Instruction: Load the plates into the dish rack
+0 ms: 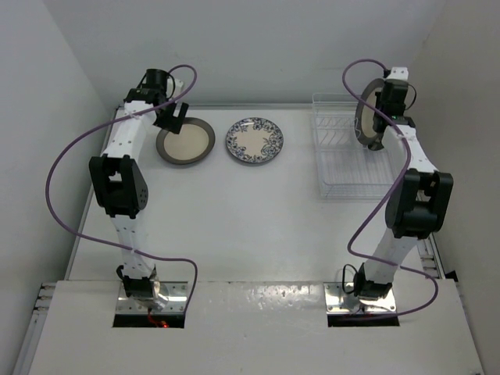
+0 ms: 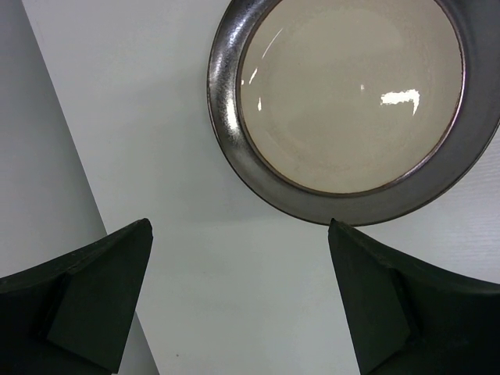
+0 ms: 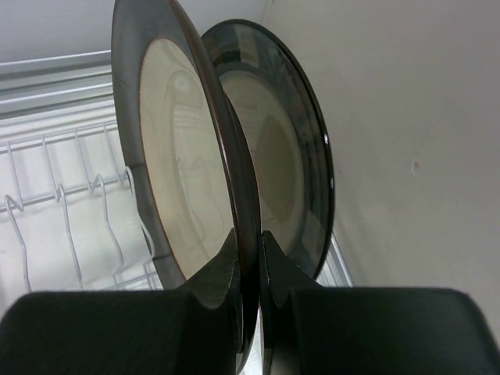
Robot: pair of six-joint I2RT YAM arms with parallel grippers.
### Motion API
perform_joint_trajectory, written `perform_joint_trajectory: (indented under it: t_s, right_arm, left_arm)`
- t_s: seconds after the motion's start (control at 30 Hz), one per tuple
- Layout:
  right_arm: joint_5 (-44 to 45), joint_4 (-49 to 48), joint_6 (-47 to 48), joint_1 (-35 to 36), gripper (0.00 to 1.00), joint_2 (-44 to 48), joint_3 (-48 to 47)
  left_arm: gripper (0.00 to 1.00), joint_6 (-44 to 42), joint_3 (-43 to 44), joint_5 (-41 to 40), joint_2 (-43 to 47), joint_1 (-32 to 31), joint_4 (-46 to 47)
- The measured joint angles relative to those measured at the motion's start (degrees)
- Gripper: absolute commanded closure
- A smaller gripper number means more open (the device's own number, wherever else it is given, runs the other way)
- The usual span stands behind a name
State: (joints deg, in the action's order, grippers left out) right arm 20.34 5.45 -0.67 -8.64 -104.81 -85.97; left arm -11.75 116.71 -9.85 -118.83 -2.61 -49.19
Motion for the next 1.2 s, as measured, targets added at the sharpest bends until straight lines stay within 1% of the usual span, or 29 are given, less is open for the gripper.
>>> perform_joint_trajectory:
  t_s: [0.13,0.43,0.57,0.77,0.93,1.07,1.13,1.2]
  right_arm:
    - [2.23,-1.92,-0.09,1.11,1.0,-0.28,0.98]
    - [2.99,-5.97,-1.18,1.68,1.0,-0.26,3.65]
    - [3.87,-10.23,0.59,2.84,1.0,0.17,6.58]
    - [8.17,-14.32,5.92,6.34,1.0,0.13,9.11]
    - [8.61,-14.99,6.03,7.37,1.0,-0.5,12.15]
    - [8.39,-16.55,5.2,7.39,1.0,-0.92,12.59]
    - [8.57,-16.59,4.87,7.41,0.92,-0.92,12.68]
    - [8.7,-16.61,4.5,7.41,0.9,-0.92,12.7]
  left_arm:
    - [0.0,-0.04,-0.61,-0.35,0.0,0.0,0.11]
    - [0.0,-0.07,-1.81,-0.55,0.0,0.0,0.07]
    - [0.0,-0.07,-1.86,-0.55,0.0,0.0,0.04]
    - [0.0,-0.07,-1.95,-0.57,0.0,0.0,0.04]
    - [0.0,-0.07,-2.25,-0.57,0.0,0.0,0.02]
    - [0.0,-0.07,-2.25,-0.57,0.0,0.0,0.04]
    - [0.0,-0.07,-2.25,-0.57,0.0,0.0,0.07]
    - [0.0,-0.07,-2.25,-0.55,0.0,0.0,0.04]
